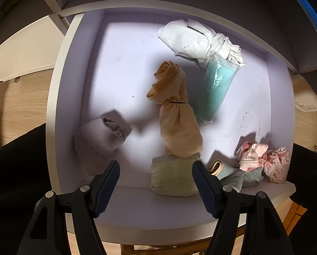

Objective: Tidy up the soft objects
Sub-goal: 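Lift the black beanie up to the gold tray with the right gripper, then lower the beanie into the tray and open the right gripper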

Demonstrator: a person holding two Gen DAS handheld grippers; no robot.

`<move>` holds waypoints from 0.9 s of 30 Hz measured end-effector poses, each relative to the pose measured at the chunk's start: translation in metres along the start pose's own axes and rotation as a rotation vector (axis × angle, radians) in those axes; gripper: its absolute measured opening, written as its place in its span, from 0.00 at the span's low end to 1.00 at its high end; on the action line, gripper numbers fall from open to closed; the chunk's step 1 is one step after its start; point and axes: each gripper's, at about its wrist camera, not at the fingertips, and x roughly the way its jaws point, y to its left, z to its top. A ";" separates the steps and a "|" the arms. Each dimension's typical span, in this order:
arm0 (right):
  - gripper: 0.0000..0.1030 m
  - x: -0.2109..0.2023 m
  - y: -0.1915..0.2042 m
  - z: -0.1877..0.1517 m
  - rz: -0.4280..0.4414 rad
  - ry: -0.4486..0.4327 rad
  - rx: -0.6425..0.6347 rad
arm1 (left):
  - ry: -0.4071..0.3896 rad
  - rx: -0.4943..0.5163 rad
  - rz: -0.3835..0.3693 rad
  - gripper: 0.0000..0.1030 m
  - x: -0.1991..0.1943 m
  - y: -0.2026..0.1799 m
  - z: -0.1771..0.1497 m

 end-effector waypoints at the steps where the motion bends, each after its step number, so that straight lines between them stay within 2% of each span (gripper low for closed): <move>1: 0.43 0.001 0.002 0.008 -0.004 -0.007 -0.007 | 0.000 0.002 -0.003 0.69 0.000 -0.001 0.000; 7: 0.43 0.027 0.015 0.059 -0.023 -0.009 -0.039 | 0.006 -0.002 -0.021 0.69 0.000 -0.003 0.001; 18: 0.43 0.114 0.038 0.158 -0.087 0.019 -0.065 | 0.016 -0.038 -0.106 0.69 0.000 0.001 0.001; 27: 0.43 0.191 0.035 0.208 -0.144 0.047 -0.034 | 0.035 -0.108 -0.138 0.69 0.004 0.019 0.000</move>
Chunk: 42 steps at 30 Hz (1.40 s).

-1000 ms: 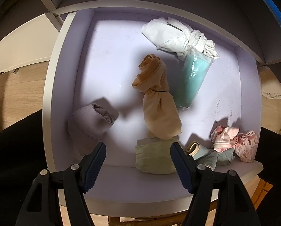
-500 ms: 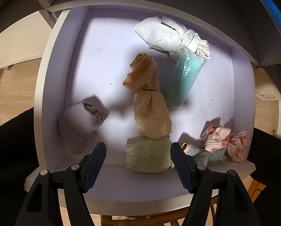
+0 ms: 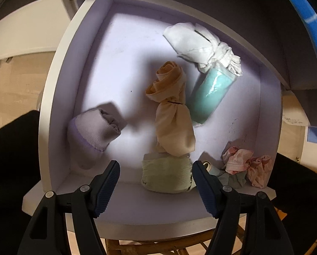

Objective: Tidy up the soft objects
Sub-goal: 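Lower the beanie into the tray and open the right gripper, then move the right gripper back down into the cubby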

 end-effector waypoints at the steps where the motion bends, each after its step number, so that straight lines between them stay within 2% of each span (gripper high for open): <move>1: 0.43 0.005 0.000 0.003 -0.010 -0.001 0.001 | 0.000 -0.007 -0.006 0.69 0.000 0.001 0.000; 5: 0.44 0.025 -0.004 0.015 -0.052 -0.010 -0.016 | -0.006 -0.011 -0.009 0.69 -0.004 0.002 0.000; 8: 0.50 0.035 -0.007 0.022 -0.075 -0.032 -0.036 | 0.000 -0.013 -0.010 0.69 -0.002 0.000 -0.001; 10: 0.57 0.035 -0.009 0.023 -0.084 -0.045 -0.043 | 0.004 -0.012 -0.011 0.69 -0.001 -0.003 -0.002; 13: 0.64 0.028 -0.009 0.019 -0.070 -0.065 -0.045 | 0.007 -0.011 -0.011 0.69 -0.001 -0.004 -0.002; 18: 0.65 0.005 -0.012 0.004 -0.055 -0.094 -0.050 | 0.006 -0.005 0.002 0.69 0.000 -0.007 -0.002; 20: 0.69 -0.005 -0.016 -0.004 -0.034 -0.110 -0.029 | 0.009 -0.002 0.010 0.69 0.002 -0.008 -0.002; 22: 0.74 -0.018 -0.022 -0.016 -0.002 -0.130 0.001 | 0.015 -0.003 0.024 0.69 0.006 -0.008 -0.001; 33: 0.74 -0.099 -0.018 -0.105 0.096 -0.196 -0.097 | 0.015 -0.010 0.074 0.69 0.016 -0.006 -0.003; 38: 0.75 -0.122 -0.026 -0.150 0.104 -0.177 -0.131 | 0.017 -0.013 0.095 0.69 0.021 -0.003 -0.004; 42: 0.77 -0.118 -0.040 -0.188 0.108 -0.111 -0.127 | 0.011 -0.033 0.113 0.69 0.023 0.004 -0.005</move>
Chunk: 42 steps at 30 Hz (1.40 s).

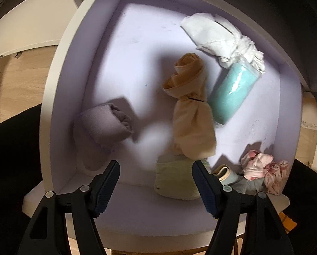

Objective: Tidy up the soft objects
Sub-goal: 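Move the right gripper back down into the cubby, then grasp the tan tied rolled garment with the left gripper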

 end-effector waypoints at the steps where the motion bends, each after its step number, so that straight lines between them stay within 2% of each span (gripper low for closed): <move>1: 0.77 0.000 -0.001 -0.010 -0.008 0.016 -0.007 | -0.001 -0.009 -0.001 0.69 0.000 0.002 0.000; 4: 0.78 0.012 -0.006 -0.043 -0.044 0.089 -0.040 | -0.003 -0.021 0.002 0.69 0.000 0.006 0.001; 6: 0.79 0.031 -0.013 -0.066 -0.068 0.183 -0.034 | -0.006 -0.020 0.002 0.69 0.000 0.006 0.001; 11: 0.79 0.091 -0.034 -0.124 -0.096 0.437 0.086 | -0.009 0.001 -0.002 0.69 0.004 -0.002 0.000; 14: 0.79 0.124 -0.045 -0.159 -0.112 0.586 0.149 | -0.029 -0.001 -0.037 0.69 0.003 -0.006 0.000; 18: 0.79 0.142 -0.058 -0.186 -0.096 0.689 0.259 | -0.068 -0.007 -0.076 0.69 0.005 -0.012 0.005; 25: 0.81 0.143 -0.054 -0.188 -0.095 0.681 0.260 | -0.126 0.023 -0.128 0.69 0.012 -0.028 0.020; 31: 0.81 0.145 -0.054 -0.186 -0.085 0.676 0.278 | -0.149 0.041 -0.109 0.69 0.024 -0.031 0.032; 39: 0.81 0.148 -0.057 -0.186 -0.069 0.680 0.309 | -0.122 0.050 -0.118 0.68 0.045 -0.032 0.047; 42: 0.81 0.150 -0.055 -0.187 -0.063 0.685 0.308 | -0.122 0.070 -0.084 0.66 0.055 -0.041 0.057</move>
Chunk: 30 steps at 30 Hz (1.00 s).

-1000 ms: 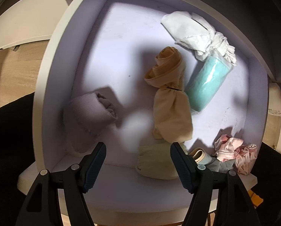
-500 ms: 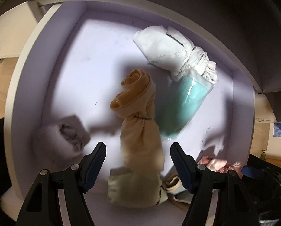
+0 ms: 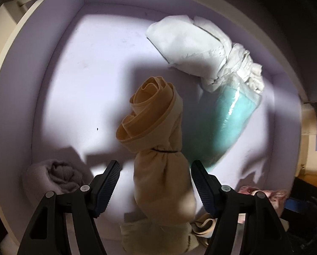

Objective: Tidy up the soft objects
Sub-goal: 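Grasp the tan tied rolled garment with the left gripper, then lift the tan roll out of the cubby up to the gold tray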

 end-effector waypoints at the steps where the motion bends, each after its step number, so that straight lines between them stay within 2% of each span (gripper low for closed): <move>1: 0.81 0.000 0.000 0.000 0.001 0.000 0.001 | 0.001 0.003 0.015 0.63 0.002 -0.001 0.002; 4: 0.81 0.002 -0.002 0.000 -0.004 0.002 0.008 | -0.009 0.007 0.020 0.56 0.004 -0.003 0.005; 6: 0.81 0.002 -0.004 0.001 -0.004 0.002 0.018 | -0.007 0.001 -0.001 0.43 0.005 -0.004 0.004; 7: 0.81 0.002 -0.004 0.001 -0.003 0.002 0.018 | -0.003 -0.004 -0.011 0.40 0.006 -0.006 0.003; 18: 0.81 -0.002 -0.006 0.003 -0.002 -0.010 0.025 | 0.004 -0.002 0.000 0.33 0.010 -0.009 -0.004; 30: 0.81 -0.005 -0.005 0.006 -0.001 -0.022 0.028 | -0.044 0.015 -0.013 0.31 -0.041 -0.006 -0.027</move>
